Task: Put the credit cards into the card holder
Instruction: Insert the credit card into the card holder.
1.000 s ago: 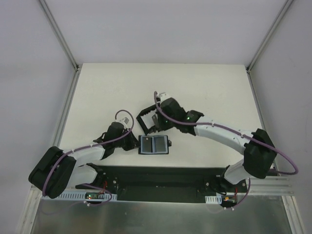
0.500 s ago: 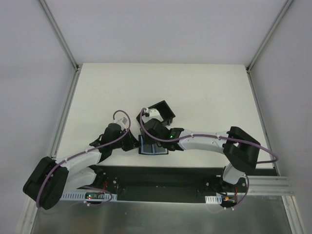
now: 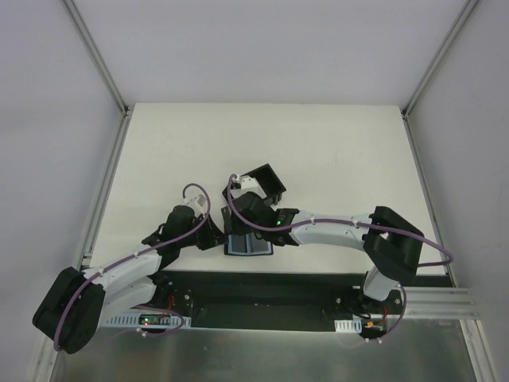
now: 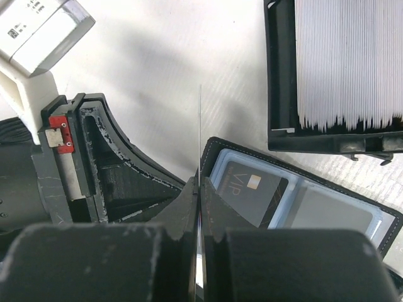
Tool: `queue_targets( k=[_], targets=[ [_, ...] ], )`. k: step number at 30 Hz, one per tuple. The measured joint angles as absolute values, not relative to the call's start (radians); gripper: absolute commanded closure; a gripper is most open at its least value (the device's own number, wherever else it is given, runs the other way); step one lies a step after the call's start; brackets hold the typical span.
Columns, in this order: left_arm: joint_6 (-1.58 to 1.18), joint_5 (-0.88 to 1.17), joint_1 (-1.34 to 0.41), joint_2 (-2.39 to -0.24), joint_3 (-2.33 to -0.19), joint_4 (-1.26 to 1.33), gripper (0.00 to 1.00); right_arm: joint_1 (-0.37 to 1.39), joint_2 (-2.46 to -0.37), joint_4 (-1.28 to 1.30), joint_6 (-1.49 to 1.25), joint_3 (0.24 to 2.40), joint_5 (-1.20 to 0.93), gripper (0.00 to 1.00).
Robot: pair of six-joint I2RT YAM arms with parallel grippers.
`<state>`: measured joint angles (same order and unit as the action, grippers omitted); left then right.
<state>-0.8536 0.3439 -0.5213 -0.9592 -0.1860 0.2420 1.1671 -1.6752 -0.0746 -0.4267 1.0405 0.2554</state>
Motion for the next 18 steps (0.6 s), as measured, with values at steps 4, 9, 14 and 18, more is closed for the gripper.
queue_targets(
  k=[4, 9, 14, 18],
  targets=[
    [-0.834, 0.344, -0.522, -0.941, -0.182, 0.235, 1.0, 1.167, -1.681, -0.065, -0.435, 1.045, 0.243, 1.0],
    [-0.813, 0.344, -0.522, -0.905, -0.18, 0.222, 1.0, 1.167, -1.681, -0.044, -0.449, 1.045, 0.238, 1.0],
    [-0.803, 0.344, -0.522, -0.889, -0.18, 0.214, 1.0, 1.17, -1.681, -0.019, -0.452, 1.047, 0.249, 1.0],
    [-0.802, 0.342, -0.522, -0.881, -0.18, 0.207, 1.0, 1.185, -1.681, 0.033, -0.44, 1.051, 0.278, 1.0]
  ],
)
